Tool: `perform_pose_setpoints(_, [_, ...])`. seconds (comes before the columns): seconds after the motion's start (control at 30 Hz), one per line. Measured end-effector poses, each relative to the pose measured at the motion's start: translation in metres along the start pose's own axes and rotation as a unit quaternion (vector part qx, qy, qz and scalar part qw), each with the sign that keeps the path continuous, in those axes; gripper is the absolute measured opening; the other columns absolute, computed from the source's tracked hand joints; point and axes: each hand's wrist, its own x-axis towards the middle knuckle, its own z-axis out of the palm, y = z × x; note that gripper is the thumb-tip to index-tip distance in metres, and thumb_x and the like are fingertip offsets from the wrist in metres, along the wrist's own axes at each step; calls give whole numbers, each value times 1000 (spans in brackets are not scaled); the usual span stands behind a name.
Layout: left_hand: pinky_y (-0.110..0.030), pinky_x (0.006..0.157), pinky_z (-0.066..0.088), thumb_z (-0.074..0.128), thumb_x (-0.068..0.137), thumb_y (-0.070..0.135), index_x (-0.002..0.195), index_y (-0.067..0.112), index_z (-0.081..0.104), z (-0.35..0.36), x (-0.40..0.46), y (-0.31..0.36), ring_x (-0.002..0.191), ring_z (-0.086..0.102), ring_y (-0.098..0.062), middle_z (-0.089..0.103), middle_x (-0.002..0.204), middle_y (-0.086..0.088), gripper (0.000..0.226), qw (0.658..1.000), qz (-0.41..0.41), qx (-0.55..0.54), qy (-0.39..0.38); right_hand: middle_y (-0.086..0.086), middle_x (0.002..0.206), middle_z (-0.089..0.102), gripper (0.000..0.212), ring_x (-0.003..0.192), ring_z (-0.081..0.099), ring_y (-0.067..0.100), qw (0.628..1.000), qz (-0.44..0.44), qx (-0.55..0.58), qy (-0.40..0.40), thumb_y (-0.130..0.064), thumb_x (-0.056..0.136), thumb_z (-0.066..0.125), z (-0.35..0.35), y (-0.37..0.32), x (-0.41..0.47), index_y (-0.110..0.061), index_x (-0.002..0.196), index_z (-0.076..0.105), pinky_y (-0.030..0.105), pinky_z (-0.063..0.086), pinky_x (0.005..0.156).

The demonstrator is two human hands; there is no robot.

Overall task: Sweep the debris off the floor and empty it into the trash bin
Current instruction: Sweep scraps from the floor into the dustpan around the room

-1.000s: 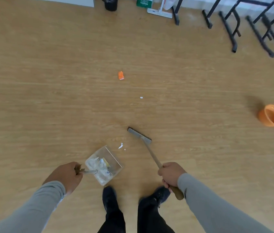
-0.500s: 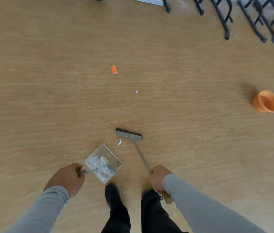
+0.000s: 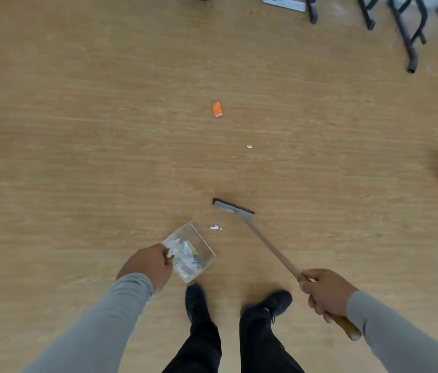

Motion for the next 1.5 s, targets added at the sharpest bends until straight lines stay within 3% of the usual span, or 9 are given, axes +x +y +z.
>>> perform_pose_setpoints(0.27, [-32,70,57,51,93,38,104,26,61,7,3,-1,73,64,-17,65,84,7,19,1000,0,4,4,15,71,64,19,45,56,26,989,24,-146,7,-2,91,46,46,-25,39,0,99,63,29,49,49])
perform_pose_setpoints(0.43, [-32,68,56,51,94,39,104,24,61,7,5,-2,72,63,-17,65,83,6,20,1000,2,11,4,10,84,65,14,67,65,25,975,-16,-211,-66,-13,88,55,85,-18,25,-17,75,56,37,61,72])
perform_pose_setpoints(0.53, [-31,66,53,51,95,38,104,24,61,8,6,-2,74,63,-18,65,84,4,19,1000,4,13,4,9,75,58,16,51,51,18,984,11,-121,-127,-13,94,51,67,-9,7,-6,105,60,32,54,51])
perform_pose_setpoints(0.63, [-30,68,49,52,94,37,107,25,59,10,7,-4,80,63,-20,65,89,4,19,1000,4,12,6,7,65,51,29,43,41,13,988,39,7,-147,-15,98,54,23,6,-4,-17,126,58,23,39,40])
perform_pose_setpoints(0.83, [-32,69,52,52,94,37,104,26,60,13,6,-7,78,63,-18,64,86,6,17,1000,4,8,11,8,61,51,14,41,39,14,994,12,36,-99,-13,102,50,10,12,-13,-20,108,61,24,39,38])
perform_pose_setpoints(0.93, [-31,67,52,51,94,36,103,25,60,15,7,-4,76,63,-18,64,85,6,16,1000,4,6,13,11,67,55,13,45,47,20,997,0,-49,-65,-10,98,50,34,0,5,-7,105,61,29,45,46])
perform_pose_setpoints(1.03, [-32,69,54,52,94,36,104,25,60,15,7,-5,76,64,-18,65,87,5,17,1000,1,5,11,10,80,62,8,64,59,24,984,-26,-161,-75,-10,90,55,67,-11,12,-14,83,57,30,50,56])
perform_pose_setpoints(1.23, [-33,71,57,52,95,36,108,25,61,14,6,-7,74,64,-16,65,87,5,19,1000,3,9,15,6,65,54,26,45,41,12,981,60,71,-172,-15,98,55,31,6,-5,-17,124,58,23,38,39])
perform_pose_setpoints(1.5, [-30,64,54,53,91,36,105,28,59,9,-6,-13,71,65,-15,65,85,6,18,999,-18,-33,-31,8,64,50,18,46,34,12,971,62,195,-120,-14,101,54,-1,28,-45,-16,117,62,19,31,36])
